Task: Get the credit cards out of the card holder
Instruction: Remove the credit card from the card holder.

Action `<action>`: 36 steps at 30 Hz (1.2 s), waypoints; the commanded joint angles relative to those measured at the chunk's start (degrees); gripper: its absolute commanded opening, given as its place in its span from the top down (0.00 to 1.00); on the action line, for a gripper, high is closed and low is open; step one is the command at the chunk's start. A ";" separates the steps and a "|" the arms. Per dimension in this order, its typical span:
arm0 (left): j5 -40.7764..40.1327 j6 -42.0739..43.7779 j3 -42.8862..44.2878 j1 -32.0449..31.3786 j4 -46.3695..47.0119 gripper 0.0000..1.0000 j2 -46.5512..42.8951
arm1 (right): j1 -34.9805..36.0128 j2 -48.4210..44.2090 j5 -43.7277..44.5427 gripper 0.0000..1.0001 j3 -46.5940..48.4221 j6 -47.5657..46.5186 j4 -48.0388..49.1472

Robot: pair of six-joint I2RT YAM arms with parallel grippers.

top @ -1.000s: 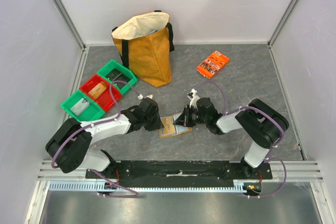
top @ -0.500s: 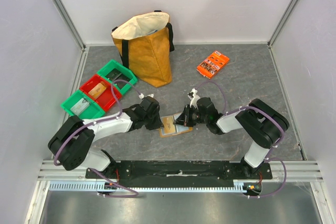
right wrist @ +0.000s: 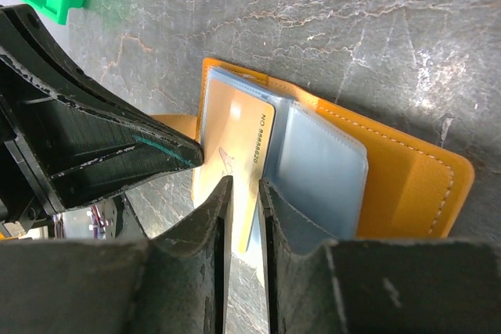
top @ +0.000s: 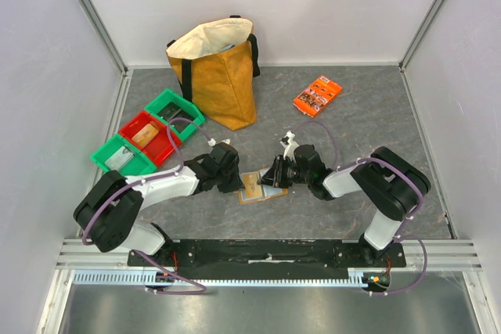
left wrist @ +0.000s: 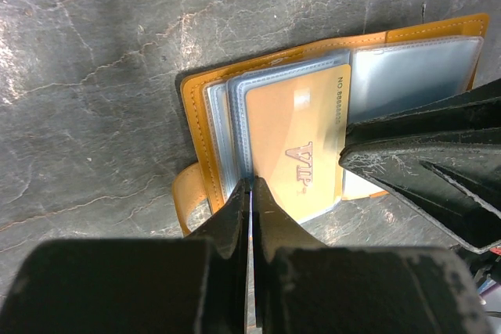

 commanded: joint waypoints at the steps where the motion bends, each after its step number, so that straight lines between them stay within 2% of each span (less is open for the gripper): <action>1: 0.39 1.79 -0.89 -0.08 -1.34 0.98 3.33 | 0.46 0.89 -1.63 0.74 1.99 -0.43 1.08; 10: 1.62 1.61 0.25 -1.40 -0.73 0.98 5.69 | 0.55 1.15 -5.23 0.87 3.48 -0.60 2.31; 14: 1.18 1.53 0.26 -1.66 -0.82 0.98 5.79 | 0.55 1.15 -6.21 1.00 3.84 -0.95 1.87; 25: -0.23 1.70 -1.77 0.45 -2.05 0.98 3.59 | -4.28 -3.24 -3.22 1.00 1.55 -5.44 -5.69; 32: 0.74 2.40 -1.94 0.71 -1.61 0.96 2.62 | -4.20 -3.07 -4.44 1.00 2.43 -5.62 -5.78; 36: 1.71 2.05 -2.21 0.71 -1.17 0.89 1.31 | -4.20 -2.54 -6.55 0.83 2.96 -5.09 -4.38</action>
